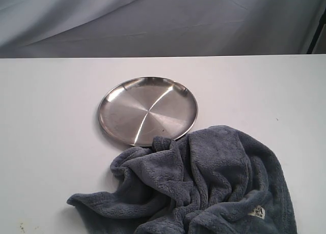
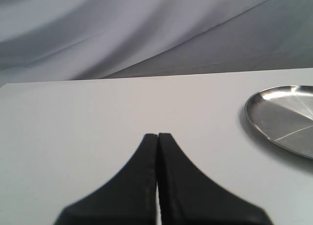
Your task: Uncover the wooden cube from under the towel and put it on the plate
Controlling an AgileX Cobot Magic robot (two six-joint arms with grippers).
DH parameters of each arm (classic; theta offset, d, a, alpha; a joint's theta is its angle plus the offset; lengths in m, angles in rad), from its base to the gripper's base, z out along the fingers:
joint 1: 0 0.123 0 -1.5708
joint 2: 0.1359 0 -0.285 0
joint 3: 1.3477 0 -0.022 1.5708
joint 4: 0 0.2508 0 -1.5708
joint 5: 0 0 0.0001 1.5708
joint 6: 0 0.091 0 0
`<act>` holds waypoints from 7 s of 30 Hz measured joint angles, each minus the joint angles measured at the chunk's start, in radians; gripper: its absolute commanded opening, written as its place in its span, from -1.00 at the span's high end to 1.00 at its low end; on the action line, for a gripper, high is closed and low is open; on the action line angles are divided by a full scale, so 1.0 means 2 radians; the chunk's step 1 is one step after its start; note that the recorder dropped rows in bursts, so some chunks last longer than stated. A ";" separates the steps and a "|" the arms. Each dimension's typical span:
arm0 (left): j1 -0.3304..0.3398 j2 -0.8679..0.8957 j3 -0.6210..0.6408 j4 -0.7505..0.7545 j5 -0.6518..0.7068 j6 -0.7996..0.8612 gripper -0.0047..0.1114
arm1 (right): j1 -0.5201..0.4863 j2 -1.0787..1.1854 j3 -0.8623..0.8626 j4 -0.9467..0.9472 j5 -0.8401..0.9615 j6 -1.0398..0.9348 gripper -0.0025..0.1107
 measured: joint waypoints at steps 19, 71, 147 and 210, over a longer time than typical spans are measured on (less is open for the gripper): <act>0.000 0.000 0.000 0.000 0.000 0.000 0.92 | 0.000 -0.001 -0.029 0.139 -0.252 0.103 0.96; 0.000 0.000 0.000 0.000 0.000 0.000 0.92 | 0.310 0.881 -0.731 0.081 0.441 -0.082 0.96; 0.000 0.000 0.000 0.000 0.000 0.000 0.92 | 0.151 0.811 -0.640 -0.028 0.391 -0.136 0.09; 0.000 0.000 0.000 0.000 0.000 0.000 0.92 | 0.137 0.934 -0.572 -0.086 0.276 -0.138 0.96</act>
